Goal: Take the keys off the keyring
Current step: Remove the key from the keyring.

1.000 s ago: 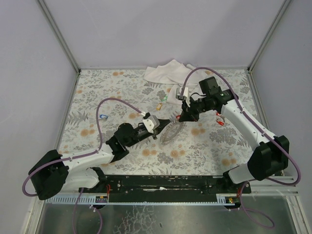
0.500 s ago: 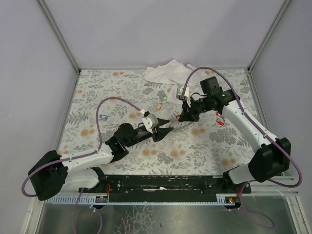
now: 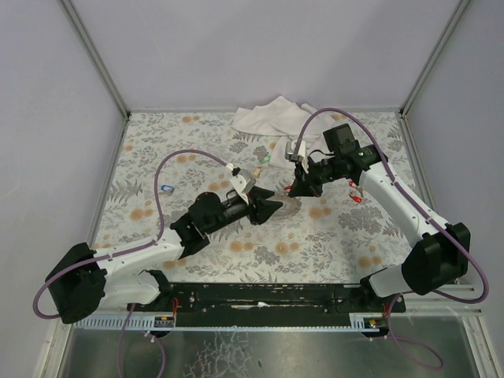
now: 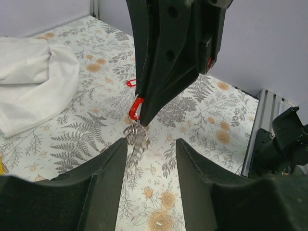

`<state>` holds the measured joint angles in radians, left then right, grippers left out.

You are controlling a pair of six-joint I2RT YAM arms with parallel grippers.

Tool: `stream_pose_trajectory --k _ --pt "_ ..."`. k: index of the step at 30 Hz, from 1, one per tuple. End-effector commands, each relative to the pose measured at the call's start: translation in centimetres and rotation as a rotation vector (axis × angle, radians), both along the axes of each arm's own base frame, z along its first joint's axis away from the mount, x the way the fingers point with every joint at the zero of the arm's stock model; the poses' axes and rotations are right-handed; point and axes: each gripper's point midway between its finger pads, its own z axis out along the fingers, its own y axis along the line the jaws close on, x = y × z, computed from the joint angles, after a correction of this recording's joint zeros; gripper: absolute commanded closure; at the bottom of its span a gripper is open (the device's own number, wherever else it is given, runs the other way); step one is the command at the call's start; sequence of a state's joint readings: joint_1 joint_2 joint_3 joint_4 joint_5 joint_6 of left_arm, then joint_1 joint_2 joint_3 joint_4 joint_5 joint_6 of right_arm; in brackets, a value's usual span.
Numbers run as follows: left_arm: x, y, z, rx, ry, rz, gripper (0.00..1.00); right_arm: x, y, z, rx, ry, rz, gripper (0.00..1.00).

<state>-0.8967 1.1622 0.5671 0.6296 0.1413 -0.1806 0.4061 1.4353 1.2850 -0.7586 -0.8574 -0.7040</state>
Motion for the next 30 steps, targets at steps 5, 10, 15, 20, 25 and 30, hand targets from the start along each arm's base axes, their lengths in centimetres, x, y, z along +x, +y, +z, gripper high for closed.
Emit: stream_pose_trajectory --k 5,10,15,20,25,30 --pt "0.7 -1.3 1.1 0.097 -0.122 -0.046 0.60 -0.7 0.6 3.1 0.072 -0.061 0.040 1.00" --pt "0.7 -2.4 0.4 0.111 -0.084 -0.082 0.64 -0.7 0.6 3.1 0.069 -0.065 0.038 1.00" --pt "0.7 -2.2 0.0 0.085 -0.038 -0.059 0.64 -0.7 0.6 3.2 0.071 -0.062 0.040 1.00" --pt "1.5 -1.9 -0.4 0.087 -0.027 -0.014 0.64 -0.8 0.7 3.3 0.077 -0.059 0.043 1.00" --pt "2.5 -2.1 -0.8 0.099 -0.014 0.027 0.64 -0.9 0.7 3.4 0.082 -0.057 0.045 1.00" --pt "3.3 -2.2 -1.2 0.105 -0.010 0.058 0.64 -0.9 0.7 3.4 0.082 -0.058 0.046 1.00"
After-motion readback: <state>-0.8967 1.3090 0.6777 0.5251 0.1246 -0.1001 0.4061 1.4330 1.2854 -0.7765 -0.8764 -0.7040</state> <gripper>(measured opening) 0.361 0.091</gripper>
